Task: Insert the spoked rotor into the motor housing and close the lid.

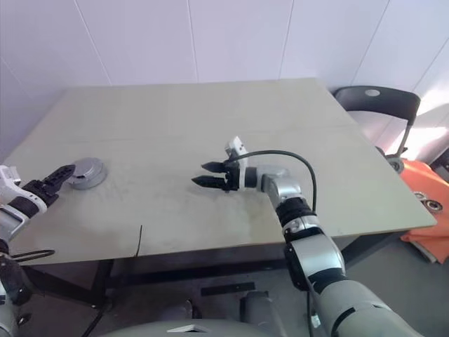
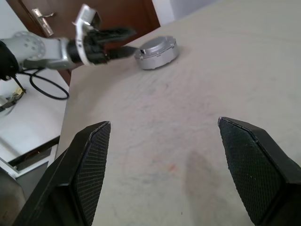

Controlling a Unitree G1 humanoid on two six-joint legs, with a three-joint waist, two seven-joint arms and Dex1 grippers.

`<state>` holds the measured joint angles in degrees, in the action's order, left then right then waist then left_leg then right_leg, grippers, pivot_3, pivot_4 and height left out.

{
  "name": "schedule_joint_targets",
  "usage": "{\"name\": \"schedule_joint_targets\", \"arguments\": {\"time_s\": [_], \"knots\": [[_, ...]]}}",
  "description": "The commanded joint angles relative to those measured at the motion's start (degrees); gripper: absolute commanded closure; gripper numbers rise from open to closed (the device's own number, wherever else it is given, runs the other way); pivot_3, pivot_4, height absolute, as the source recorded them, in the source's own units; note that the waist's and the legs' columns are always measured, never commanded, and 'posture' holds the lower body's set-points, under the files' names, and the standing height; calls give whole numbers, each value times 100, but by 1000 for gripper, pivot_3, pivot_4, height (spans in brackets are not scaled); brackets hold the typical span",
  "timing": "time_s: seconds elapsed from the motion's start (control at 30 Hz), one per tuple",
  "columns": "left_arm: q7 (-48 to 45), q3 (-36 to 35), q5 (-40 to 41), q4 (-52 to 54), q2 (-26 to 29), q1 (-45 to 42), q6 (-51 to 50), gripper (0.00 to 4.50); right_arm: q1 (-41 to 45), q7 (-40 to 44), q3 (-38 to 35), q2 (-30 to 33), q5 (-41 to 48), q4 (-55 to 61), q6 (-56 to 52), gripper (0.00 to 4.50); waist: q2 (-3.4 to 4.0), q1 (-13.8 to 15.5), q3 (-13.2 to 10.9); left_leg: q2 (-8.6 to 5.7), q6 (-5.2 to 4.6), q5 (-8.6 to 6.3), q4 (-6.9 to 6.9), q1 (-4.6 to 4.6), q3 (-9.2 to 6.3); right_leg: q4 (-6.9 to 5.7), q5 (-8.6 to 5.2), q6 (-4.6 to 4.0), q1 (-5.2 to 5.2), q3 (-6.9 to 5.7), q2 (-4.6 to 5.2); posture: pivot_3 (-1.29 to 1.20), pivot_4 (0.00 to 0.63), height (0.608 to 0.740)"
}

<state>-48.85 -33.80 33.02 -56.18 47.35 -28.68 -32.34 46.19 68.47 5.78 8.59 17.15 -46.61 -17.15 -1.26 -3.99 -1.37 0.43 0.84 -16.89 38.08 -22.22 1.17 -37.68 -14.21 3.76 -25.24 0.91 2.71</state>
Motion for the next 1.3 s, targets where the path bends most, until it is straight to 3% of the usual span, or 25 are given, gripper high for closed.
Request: {"name": "schedule_joint_targets", "arguments": {"time_s": [0.03, 0.2, 0.33, 0.57, 0.73, 0.87, 1.03, 1.3], "knots": [[-526, 245, -33, 937, 400, 157, -238, 61, 124, 140, -98, 21, 29, 124, 41, 686, 1, -3, 0, 0, 0, 0, 0, 0, 0, 0, 0, 0, 0, 0, 1, 0, 0, 740], [-1269, 892, -452, 2374, 879, 720, 271, 61, 259, 410, -80, 259, -68, 108, 165, 686, 8, -3, -2, 0, 3, -1, -4, 4, 4, 0, 0, -3, 0, 1, 4, 0, 0, 740], [-1616, 1383, -751, 2890, 1059, 564, 632, 61, 473, 564, -64, 438, -216, -91, 408, 686, 12, 7, -3, 1, 8, 2, -5, 5, 4, 3, 3, -9, 1, -1, 5, 0, 0, 740], [-2083, 2445, -1093, 3769, 546, -194, 1327, 61, 1016, 827, -1, 740, -664, -627, 1353, 686, 15, 9, -4, 0, 7, 7, -4, 12, 8, 2, 6, -11, 9, -1, 2, 0, 0, 740], [-2549, 3084, -1182, 4255, 231, -123, 1491, 61, 1022, 1132, 109, 888, -941, -621, 2312, 686, 17, -12, -5, 4, 0, 6, -4, 13, 19, 2, 6, -10, 7, 5, -13, 0, 0, 740], [-2791, 3231, -1066, 4616, 88, 275, 1547, 61, 938, 1417, 137, 1036, -1046, -548, 2936, 686, 19, -13, -7, 9, -1, 7, -3, 23, 26, -5, 6, -9, 11, 11, -25, 0, 0, 740], [-2736, 3172, -1039, 4848, -64, 643, 1704, 61, 1007, 2056, 106, 1335, -859, -352, 2571, 686, 28, 24, -17, 13, -4, 7, 1, 96, 27, 0, 4, -7, 87, 11, -29, 0, 0, 740], [-2483, 3079, -1094, 4713, -246, 635, 1906, 61, 1000, 2295, 126, 1451, -880, -289, 2324, 686, 28, 13, -17, 19, -6, 8, 12, 107, 25, -6, 4, -6, 100, 11, -41, 0, 0, 740]]}}
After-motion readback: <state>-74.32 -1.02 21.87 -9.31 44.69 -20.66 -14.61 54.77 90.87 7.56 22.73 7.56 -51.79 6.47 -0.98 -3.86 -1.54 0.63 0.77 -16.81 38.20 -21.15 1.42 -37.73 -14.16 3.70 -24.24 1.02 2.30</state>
